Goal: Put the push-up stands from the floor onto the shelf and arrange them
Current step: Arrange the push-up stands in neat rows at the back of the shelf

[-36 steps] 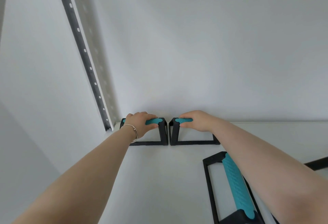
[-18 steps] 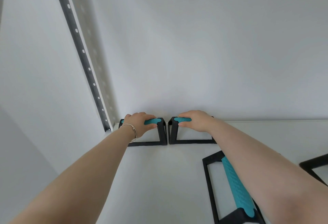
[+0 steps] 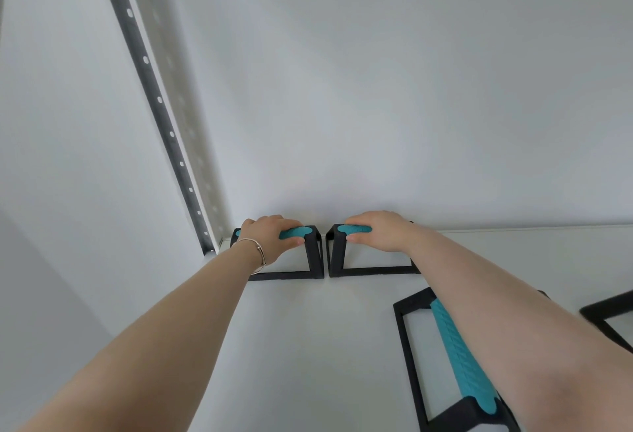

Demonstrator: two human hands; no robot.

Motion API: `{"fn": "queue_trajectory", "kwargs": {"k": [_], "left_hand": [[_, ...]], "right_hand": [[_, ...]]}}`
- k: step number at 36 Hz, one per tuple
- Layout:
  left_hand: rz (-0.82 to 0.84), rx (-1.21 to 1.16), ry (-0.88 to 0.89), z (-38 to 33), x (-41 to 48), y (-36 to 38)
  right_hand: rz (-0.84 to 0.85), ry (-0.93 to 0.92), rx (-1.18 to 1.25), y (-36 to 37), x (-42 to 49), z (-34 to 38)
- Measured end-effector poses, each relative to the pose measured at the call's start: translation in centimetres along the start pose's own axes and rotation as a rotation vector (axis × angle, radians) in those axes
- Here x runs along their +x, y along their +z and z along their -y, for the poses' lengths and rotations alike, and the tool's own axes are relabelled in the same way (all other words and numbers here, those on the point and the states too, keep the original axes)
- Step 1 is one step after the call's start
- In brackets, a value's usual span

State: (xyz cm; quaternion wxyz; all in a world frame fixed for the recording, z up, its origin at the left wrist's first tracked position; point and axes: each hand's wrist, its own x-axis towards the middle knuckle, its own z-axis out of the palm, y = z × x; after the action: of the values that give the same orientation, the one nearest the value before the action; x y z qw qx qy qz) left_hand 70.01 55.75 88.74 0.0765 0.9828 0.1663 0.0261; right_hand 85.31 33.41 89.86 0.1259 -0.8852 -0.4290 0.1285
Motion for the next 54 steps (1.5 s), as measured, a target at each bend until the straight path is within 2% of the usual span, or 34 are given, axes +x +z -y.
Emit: {"fn": "queue_trajectory", "kwargs": {"k": [22,25,30,36,43,48,54], "left_hand": [[-0.019,0.005,-0.034,-0.4,-0.4,0.0],[-0.016,0.029,-0.06,-0.9,-0.8,0.0],[-0.095,0.076,-0.108,-2.8,-2.3,0.3],[-0.224,0.036,-0.219,-7.7,-5.4,0.0],[-0.262,-0.108,-0.105,-15.4,-9.4,0.1],[-0.201,-0.18,-0.074,-20.8,-11.8,0.6],[-0.118,-0.139,-0.111,-26.8,-13.0,1.5]], "right_hand": [[-0.046,-0.005,-0.141,0.3,-0.7,0.4],[-0.041,0.035,-0.175,0.4,-1.2,0.8],[-0.17,0.149,-0.271,1.7,-2.8,2.1],[-0.407,0.272,-0.247,1.8,-6.9,3.0],[-0.604,0.441,-0.173,-0.1,-14.7,1.1],[-0.571,0.591,-0.153,-0.3,-20.4,-1.8],[-0.48,0.701,-0.115,0.3,-24.6,-4.8]]}}
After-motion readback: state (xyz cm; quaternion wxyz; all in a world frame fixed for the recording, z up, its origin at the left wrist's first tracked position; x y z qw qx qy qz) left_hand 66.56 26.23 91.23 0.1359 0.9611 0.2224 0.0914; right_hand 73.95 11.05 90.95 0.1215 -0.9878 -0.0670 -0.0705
